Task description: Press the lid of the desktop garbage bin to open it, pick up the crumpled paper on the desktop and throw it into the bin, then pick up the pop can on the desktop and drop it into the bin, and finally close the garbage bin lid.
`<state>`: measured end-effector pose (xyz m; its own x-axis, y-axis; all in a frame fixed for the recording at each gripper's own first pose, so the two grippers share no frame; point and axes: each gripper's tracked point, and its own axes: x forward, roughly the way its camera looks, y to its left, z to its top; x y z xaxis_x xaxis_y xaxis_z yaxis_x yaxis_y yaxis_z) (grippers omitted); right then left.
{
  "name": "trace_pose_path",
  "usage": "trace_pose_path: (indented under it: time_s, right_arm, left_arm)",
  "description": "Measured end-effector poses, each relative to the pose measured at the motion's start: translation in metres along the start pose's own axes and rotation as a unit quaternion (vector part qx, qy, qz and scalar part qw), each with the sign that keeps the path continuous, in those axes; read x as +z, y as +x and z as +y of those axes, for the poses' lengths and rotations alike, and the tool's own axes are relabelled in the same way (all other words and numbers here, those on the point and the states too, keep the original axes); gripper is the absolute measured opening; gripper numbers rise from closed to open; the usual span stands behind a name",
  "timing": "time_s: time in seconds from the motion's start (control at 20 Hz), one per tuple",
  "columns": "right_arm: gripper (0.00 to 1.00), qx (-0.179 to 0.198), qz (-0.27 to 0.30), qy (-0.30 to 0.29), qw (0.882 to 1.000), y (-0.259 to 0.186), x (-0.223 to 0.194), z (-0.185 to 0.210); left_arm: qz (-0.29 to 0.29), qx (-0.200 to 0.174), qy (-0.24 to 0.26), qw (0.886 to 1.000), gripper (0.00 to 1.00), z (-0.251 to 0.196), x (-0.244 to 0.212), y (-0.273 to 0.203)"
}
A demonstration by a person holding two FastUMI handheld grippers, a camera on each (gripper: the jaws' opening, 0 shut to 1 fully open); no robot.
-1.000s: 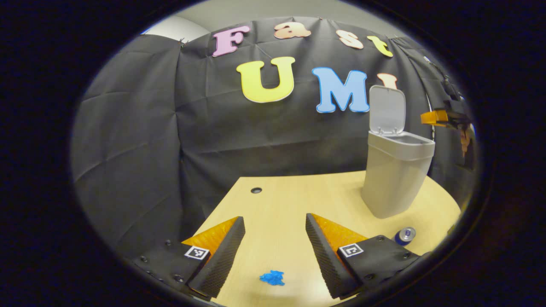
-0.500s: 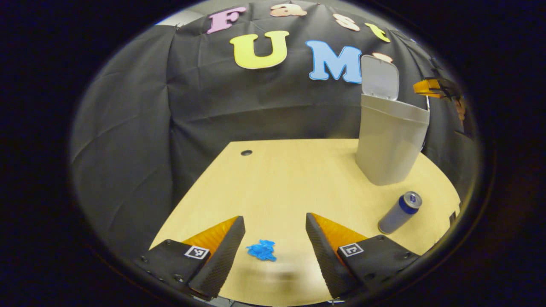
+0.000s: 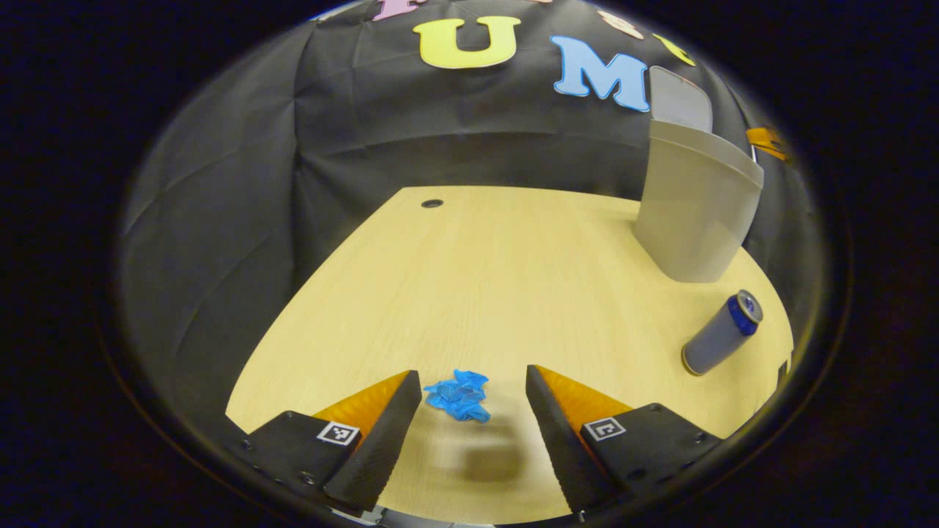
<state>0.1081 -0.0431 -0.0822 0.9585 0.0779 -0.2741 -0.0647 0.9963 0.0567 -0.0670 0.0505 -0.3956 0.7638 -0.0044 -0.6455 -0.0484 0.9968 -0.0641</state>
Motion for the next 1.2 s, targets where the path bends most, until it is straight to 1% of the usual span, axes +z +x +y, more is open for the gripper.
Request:
trace_pose_path:
  time_s: [0.1,0.2,0.25,0.55,0.6,0.75,0.8,0.85,0.9,0.95,1.1,1.2]
  right_arm:
    - [0.02,-0.008,0.001,0.003,1.0,-0.002,-0.002,-0.007]
    - [0.02,-0.015,0.001,0.003,1.0,-0.004,-0.002,-0.014]
    - [0.02,-0.018,0.002,0.003,1.0,-0.005,-0.001,-0.018]
    - [0.02,-0.033,0.007,0.011,0.999,-0.01,-0.008,-0.032]
    - [0.01,-0.034,0.008,0.012,0.999,-0.011,-0.009,-0.034]
    - [0.02,-0.036,0.011,0.013,0.999,-0.013,-0.012,-0.037]
    - [0.02,-0.037,0.013,0.013,0.999,-0.013,-0.015,-0.038]
    - [0.02,-0.036,0.015,0.015,0.999,-0.012,-0.017,-0.039]
    - [0.02,-0.036,0.017,0.017,0.999,-0.012,-0.019,-0.039]
    - [0.02,-0.035,0.019,0.019,0.999,-0.012,-0.02,-0.038]
    - [0.02,-0.032,0.023,0.025,0.999,-0.012,-0.025,-0.037]
    - [0.02,-0.03,0.025,0.027,0.999,-0.013,-0.028,-0.035]
  left_arm:
    - [0.014,0.003,-0.003,1.0,0.97,0.005,-0.008,0.007]
    - [0.024,0.005,-0.003,1.0,0.95,0.008,-0.012,0.015]
    - [0.029,0.006,-0.002,1.0,0.97,0.008,-0.015,0.02]
    - [0.057,0.008,0.006,0.998,0.97,0.005,-0.032,0.043]
    - [0.067,0.011,0.007,0.998,0.92,0.006,-0.039,0.044]
    - [0.062,0.009,-0.001,0.998,0.65,0.002,-0.033,0.047]
    - [0.063,0.005,-0.003,0.998,0.7,0.0,-0.029,0.048]
    - [0.063,0.004,0.0,0.998,0.67,0.0,-0.026,0.049]
    - [0.066,0.002,0.001,0.998,0.63,0.0,-0.022,0.05]
    - [0.066,-0.002,0.003,0.998,0.6,-0.001,-0.016,0.051]
    - [0.072,0.004,0.007,0.997,0.41,0.0,0.004,0.055]
    - [0.073,0.006,0.01,0.997,0.41,0.0,0.011,0.056]
